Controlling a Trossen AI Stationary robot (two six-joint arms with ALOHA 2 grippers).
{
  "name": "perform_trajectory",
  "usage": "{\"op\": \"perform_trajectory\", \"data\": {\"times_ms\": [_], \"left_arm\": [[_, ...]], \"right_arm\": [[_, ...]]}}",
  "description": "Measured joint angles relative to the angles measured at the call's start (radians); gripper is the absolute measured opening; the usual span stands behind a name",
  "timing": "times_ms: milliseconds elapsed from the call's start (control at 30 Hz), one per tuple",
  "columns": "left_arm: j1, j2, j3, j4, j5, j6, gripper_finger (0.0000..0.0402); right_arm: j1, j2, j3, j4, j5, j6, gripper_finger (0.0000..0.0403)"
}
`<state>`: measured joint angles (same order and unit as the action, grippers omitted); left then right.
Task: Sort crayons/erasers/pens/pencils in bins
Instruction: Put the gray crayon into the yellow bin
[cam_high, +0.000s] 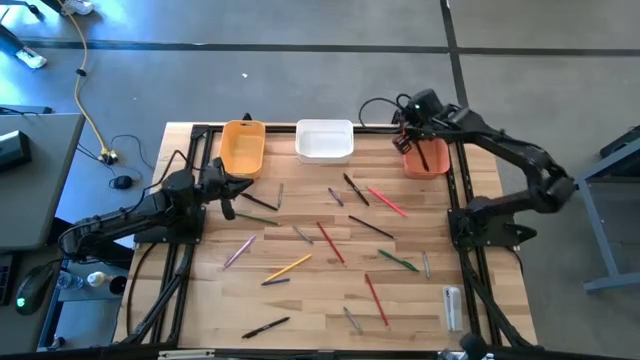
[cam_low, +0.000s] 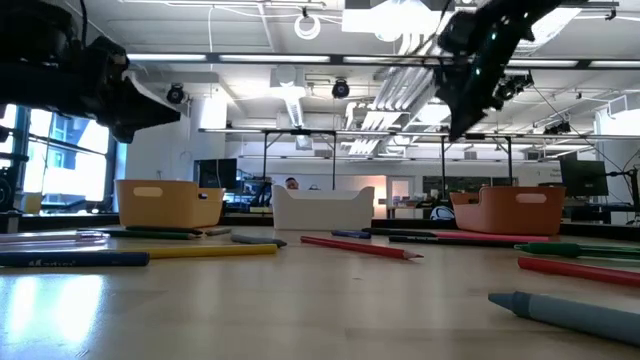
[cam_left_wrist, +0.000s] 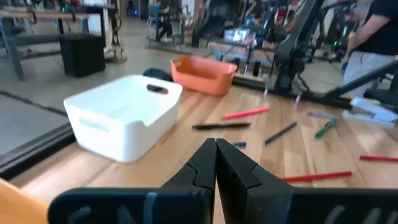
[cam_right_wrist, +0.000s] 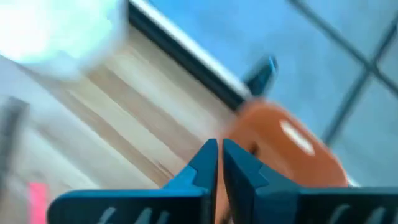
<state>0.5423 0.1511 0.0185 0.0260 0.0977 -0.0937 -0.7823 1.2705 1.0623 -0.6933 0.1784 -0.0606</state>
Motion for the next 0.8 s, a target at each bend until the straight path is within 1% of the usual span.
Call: {"op": "perform_trajectory", "data": {"times_ms": [100,233,300,433,600,700,800], "left_arm": [[0.0,0.055,0.0,0.025,0.0,0.0,0.0],[-0.014,0.122,0.005,0.057,-0.002,0.026,0.0],[-0.027,0.155,0.027,0.051,-0.009,0.036,0.0],[-0.056,0.236,0.087,0.047,-0.016,0.038,0.0],[-0.107,0.349,0.157,0.048,-0.039,0.061,0.0],[-0.144,0.42,0.194,0.046,-0.053,0.079,0.0],[-0.187,0.495,0.228,0.046,-0.077,0.086,0.0]], "right_arm": [[0.062,-0.082,-0.061,0.153,-0.019,-0.028,0.0004],[0.123,-0.183,-0.216,0.398,-0.131,-0.045,0.0003],[0.155,-0.223,-0.3,0.513,-0.16,-0.045,0.0001],[0.226,-0.287,-0.46,0.739,-0.167,-0.045,0.0001],[0.317,-0.332,-0.611,0.968,-0.168,-0.05,0.0],[0.364,-0.345,-0.66,1.044,-0.168,-0.053,0.0],[0.401,-0.345,-0.678,1.085,-0.168,-0.066,0.0]]}}
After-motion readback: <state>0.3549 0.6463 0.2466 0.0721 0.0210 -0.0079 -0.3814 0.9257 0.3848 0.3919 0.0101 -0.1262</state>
